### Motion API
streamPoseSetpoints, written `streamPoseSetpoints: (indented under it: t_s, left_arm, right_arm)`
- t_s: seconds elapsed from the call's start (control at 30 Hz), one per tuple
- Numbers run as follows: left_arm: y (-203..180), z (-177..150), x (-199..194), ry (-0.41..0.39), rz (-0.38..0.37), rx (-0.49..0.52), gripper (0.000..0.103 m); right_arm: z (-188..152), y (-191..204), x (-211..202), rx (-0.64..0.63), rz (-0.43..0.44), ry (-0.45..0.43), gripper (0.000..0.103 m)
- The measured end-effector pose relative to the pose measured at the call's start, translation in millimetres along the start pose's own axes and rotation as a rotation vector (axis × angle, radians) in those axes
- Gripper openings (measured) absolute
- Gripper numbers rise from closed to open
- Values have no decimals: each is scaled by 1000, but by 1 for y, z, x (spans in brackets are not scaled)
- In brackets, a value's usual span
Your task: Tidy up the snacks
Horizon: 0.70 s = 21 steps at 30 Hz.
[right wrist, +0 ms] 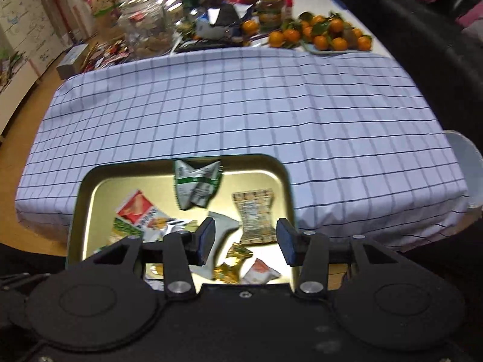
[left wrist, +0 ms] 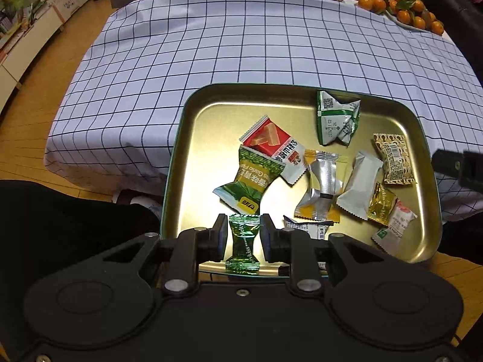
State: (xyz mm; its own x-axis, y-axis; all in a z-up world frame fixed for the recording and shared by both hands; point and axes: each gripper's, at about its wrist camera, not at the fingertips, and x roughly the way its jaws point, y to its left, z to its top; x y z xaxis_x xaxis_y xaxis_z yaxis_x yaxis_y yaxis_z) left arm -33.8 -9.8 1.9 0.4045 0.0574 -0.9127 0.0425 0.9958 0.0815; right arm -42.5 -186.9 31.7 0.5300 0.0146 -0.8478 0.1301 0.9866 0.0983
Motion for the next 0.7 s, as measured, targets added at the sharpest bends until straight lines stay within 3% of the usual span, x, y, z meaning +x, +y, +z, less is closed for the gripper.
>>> streamPoseSetpoints:
  t_s: [0.1, 0.27, 0.3, 0.4, 0.57, 0.7]
  left_arm:
    - [-3, -6, 0, -59, -2, 6, 33]
    - [-13, -13, -1, -118, -5, 78, 33]
    - [-14, -14, 0, -117, -11, 85, 33]
    - [-17, -18, 6, -88, -50, 86, 33]
    - [-17, -21, 11, -52, -120, 75, 33]
    - [-15, -22, 12, -56, -87, 44, 33]
  right_arm:
    - [-15, -13, -1, 28, 13, -9, 48]
    - [-35, -19, 3, 30, -52, -1, 48]
    - [-38, -20, 3, 16, -29, 5, 49]
    - [-44, -21, 3, -2, 50, 17, 66]
    - [-52, -16, -1, 0, 30, -42, 66]
    - [-55, -7, 1, -65, -21, -56, 64]
